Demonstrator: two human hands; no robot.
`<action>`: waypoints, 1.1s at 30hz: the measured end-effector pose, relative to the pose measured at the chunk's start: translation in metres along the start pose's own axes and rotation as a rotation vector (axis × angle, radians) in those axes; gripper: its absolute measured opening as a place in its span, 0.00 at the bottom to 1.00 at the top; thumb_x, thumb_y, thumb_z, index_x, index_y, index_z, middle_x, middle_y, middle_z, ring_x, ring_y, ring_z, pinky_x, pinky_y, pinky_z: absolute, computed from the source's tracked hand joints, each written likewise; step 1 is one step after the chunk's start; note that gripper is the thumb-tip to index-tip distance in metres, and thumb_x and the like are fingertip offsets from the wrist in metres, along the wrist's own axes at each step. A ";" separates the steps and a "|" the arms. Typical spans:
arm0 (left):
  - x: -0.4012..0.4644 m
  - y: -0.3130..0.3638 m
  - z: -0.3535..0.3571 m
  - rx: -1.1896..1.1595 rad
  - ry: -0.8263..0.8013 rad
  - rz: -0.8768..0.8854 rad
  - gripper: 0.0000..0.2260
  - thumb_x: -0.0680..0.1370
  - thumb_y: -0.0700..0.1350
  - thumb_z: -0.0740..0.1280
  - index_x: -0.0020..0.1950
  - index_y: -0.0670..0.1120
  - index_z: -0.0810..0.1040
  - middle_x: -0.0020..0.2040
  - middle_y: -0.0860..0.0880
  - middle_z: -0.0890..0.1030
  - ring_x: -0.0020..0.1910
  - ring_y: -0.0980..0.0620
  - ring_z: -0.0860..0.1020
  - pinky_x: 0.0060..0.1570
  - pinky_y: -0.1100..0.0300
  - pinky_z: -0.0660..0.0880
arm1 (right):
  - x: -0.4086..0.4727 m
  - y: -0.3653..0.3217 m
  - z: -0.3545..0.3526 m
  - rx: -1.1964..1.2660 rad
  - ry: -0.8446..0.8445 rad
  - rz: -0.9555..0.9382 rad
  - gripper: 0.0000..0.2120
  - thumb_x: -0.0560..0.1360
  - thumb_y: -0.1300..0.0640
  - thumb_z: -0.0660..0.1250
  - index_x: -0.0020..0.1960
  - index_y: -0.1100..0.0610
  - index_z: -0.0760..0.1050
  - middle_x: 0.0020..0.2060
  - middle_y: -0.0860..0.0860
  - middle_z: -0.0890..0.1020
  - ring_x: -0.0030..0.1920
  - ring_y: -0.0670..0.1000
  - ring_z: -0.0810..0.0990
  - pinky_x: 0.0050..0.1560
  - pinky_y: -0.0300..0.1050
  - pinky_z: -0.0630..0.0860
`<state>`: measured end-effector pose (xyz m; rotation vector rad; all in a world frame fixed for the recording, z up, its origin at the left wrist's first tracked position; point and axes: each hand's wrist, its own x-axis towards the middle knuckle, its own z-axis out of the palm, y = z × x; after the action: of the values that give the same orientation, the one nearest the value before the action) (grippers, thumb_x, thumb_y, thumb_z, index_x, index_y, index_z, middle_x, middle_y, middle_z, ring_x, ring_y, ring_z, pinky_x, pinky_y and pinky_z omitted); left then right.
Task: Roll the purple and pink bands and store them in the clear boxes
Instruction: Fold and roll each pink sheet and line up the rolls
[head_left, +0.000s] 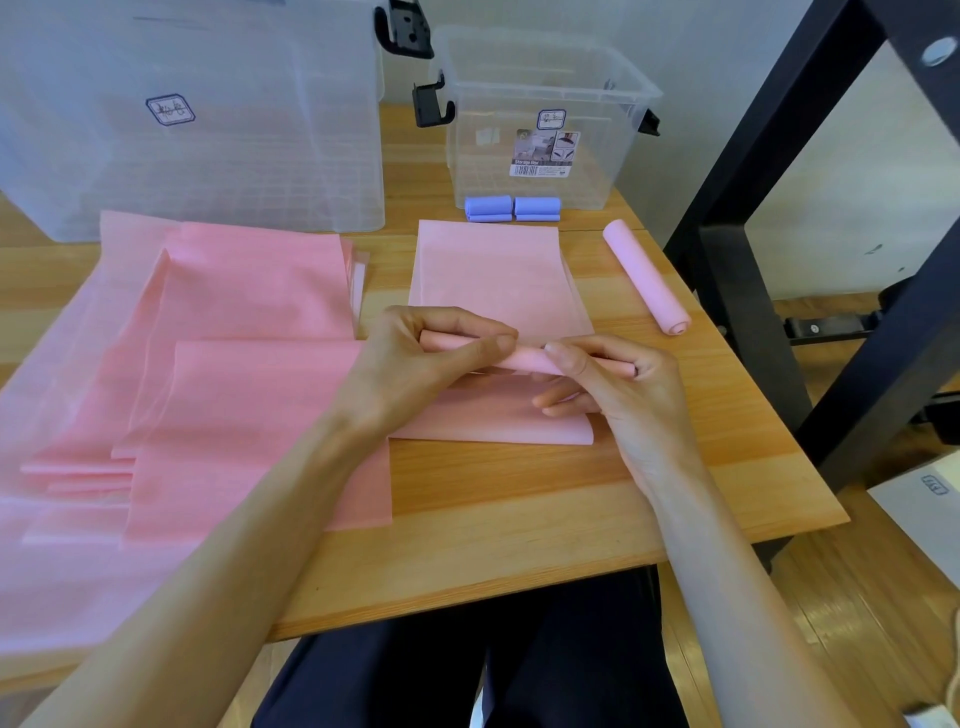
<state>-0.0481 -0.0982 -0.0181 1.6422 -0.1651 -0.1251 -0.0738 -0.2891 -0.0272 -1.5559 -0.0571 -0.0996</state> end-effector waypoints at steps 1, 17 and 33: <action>0.000 -0.001 0.000 -0.001 0.013 -0.007 0.03 0.73 0.43 0.74 0.46 0.47 0.86 0.40 0.47 0.87 0.39 0.55 0.83 0.44 0.65 0.79 | 0.000 0.000 0.000 0.004 -0.011 0.000 0.08 0.70 0.58 0.74 0.49 0.59 0.83 0.39 0.54 0.86 0.34 0.55 0.85 0.36 0.44 0.83; 0.000 0.001 0.001 -0.038 0.011 -0.044 0.06 0.73 0.45 0.74 0.47 0.46 0.86 0.42 0.47 0.87 0.40 0.54 0.84 0.45 0.64 0.81 | 0.000 0.000 0.000 0.011 -0.020 -0.015 0.09 0.71 0.61 0.74 0.50 0.61 0.83 0.40 0.55 0.86 0.35 0.56 0.85 0.36 0.43 0.82; -0.005 0.009 0.002 -0.113 -0.043 -0.099 0.05 0.73 0.44 0.72 0.47 0.48 0.85 0.41 0.49 0.87 0.41 0.55 0.85 0.41 0.67 0.79 | -0.001 0.000 -0.002 0.008 -0.008 -0.011 0.09 0.71 0.56 0.73 0.49 0.60 0.84 0.38 0.57 0.86 0.33 0.56 0.85 0.35 0.45 0.82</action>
<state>-0.0533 -0.1001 -0.0095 1.5362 -0.1070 -0.2411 -0.0746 -0.2908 -0.0273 -1.5481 -0.0721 -0.1017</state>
